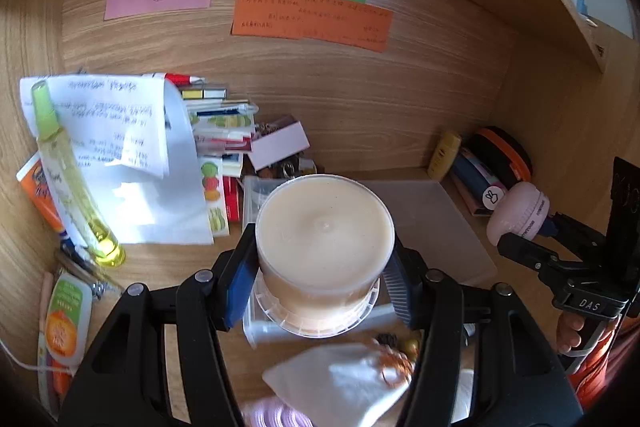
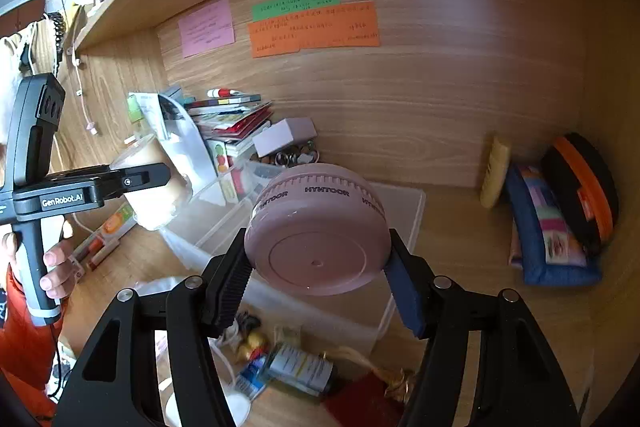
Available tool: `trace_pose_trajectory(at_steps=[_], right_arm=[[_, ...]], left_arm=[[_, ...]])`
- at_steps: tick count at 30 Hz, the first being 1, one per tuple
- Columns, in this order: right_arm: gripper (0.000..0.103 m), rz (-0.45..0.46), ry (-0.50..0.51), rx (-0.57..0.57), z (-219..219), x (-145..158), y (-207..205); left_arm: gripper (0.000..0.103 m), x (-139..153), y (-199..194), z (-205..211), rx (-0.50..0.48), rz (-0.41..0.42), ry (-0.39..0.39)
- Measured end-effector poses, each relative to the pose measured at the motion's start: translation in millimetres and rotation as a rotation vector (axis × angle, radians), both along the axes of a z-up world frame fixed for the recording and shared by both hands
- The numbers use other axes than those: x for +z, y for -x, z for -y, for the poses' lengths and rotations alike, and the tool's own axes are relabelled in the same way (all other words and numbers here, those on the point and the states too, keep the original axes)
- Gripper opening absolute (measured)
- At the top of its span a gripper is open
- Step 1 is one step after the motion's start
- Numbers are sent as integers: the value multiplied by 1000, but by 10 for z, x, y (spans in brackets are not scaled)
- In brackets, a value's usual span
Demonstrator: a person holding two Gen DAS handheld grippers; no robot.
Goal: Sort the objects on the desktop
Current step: 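Carry both held containers over the clear bin and open both grippers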
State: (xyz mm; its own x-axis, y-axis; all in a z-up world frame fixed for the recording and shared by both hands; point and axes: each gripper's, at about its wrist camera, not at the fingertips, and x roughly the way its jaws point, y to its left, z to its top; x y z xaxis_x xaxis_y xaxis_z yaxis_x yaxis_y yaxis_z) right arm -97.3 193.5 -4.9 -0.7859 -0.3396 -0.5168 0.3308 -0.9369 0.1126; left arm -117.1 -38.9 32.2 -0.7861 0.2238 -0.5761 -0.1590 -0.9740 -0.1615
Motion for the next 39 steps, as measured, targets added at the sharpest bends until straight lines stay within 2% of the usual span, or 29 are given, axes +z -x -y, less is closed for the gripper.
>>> trace_pose_trajectory(at_steps=[7,11,19,26,31,39], right_arm=[[60,32,-39,19,103,9,347],[60,51,-68,29,183,-16,562],[60,162,-58,35,180,-360,837],[60,215,-77,30,183,-516,913],[60,234,-90,28,213,-585,942],[60,230,-165,26,359,-656,917]], left_arm=[[57,-80,332,-8,5,26,14],[57,-227,547,-16,20,65,13],[57,-560,755,-96,12,129,37],[57,-760,769,-194,-42,191,55],[57,-805,758,-224,-52,186,82],[57,-887,766,-371,-51,179,170]])
